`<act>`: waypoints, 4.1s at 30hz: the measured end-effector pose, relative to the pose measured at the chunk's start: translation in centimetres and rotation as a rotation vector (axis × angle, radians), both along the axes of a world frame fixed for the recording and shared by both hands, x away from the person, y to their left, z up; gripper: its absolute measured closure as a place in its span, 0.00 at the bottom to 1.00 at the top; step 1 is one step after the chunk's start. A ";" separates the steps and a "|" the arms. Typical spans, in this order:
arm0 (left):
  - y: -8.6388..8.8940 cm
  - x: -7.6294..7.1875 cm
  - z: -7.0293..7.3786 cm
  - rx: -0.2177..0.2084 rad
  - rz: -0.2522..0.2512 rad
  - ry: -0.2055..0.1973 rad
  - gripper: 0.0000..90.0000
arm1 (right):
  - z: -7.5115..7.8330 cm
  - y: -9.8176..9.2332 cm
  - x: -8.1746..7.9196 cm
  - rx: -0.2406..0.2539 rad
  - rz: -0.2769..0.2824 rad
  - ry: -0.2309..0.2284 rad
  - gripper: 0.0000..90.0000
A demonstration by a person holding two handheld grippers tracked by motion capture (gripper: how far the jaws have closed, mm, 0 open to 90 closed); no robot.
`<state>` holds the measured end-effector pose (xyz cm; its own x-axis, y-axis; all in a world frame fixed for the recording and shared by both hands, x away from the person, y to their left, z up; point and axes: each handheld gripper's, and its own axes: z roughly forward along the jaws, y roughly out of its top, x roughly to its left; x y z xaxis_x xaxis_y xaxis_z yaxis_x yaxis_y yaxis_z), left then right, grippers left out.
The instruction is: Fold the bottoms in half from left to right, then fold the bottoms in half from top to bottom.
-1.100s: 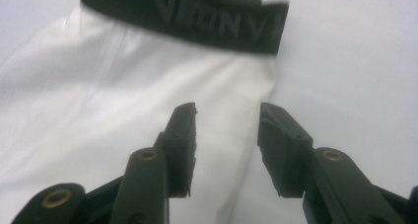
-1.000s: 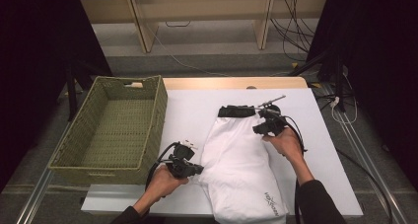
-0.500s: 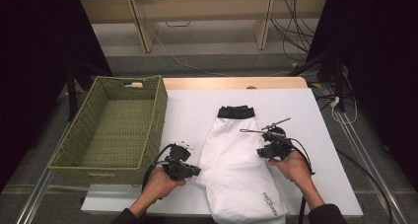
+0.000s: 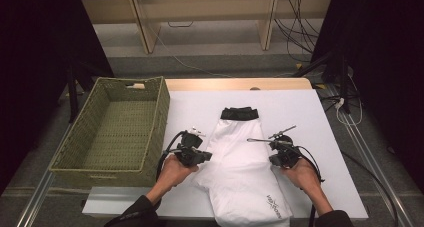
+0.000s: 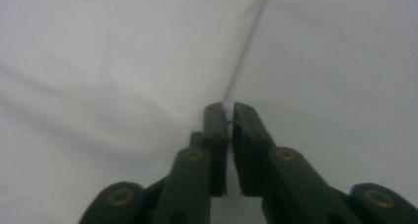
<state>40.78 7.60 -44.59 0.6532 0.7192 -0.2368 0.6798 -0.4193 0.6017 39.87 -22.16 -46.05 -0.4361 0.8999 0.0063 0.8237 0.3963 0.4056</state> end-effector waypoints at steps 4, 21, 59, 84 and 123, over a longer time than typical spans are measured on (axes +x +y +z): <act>-1.0 1.7 0.1 -0.010 0.027 -0.017 1.00 | 1.2 -0.5 -0.5 0.048 -0.021 -0.066 0.76; -3.4 8.1 -1.7 0.008 0.148 -0.025 1.00 | 2.0 -0.2 -1.6 0.136 0.025 -0.112 0.64; -1.1 9.2 -1.1 0.023 0.252 0.059 0.39 | 2.8 -0.7 3.5 0.230 -0.041 -0.145 0.34; -2.2 10.6 -2.8 0.025 0.248 0.103 0.30 | 1.7 -0.6 7.9 0.242 -0.055 -0.081 0.28; -3.2 10.3 -2.0 0.022 0.172 0.087 0.97 | -0.3 1.4 12.0 0.189 -0.150 0.043 0.59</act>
<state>51.07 4.37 -46.59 0.4981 0.8241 -0.2699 0.7914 -0.3048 0.5299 51.85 -20.78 -46.38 -0.2937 0.9355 0.1965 0.8855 0.1889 0.4244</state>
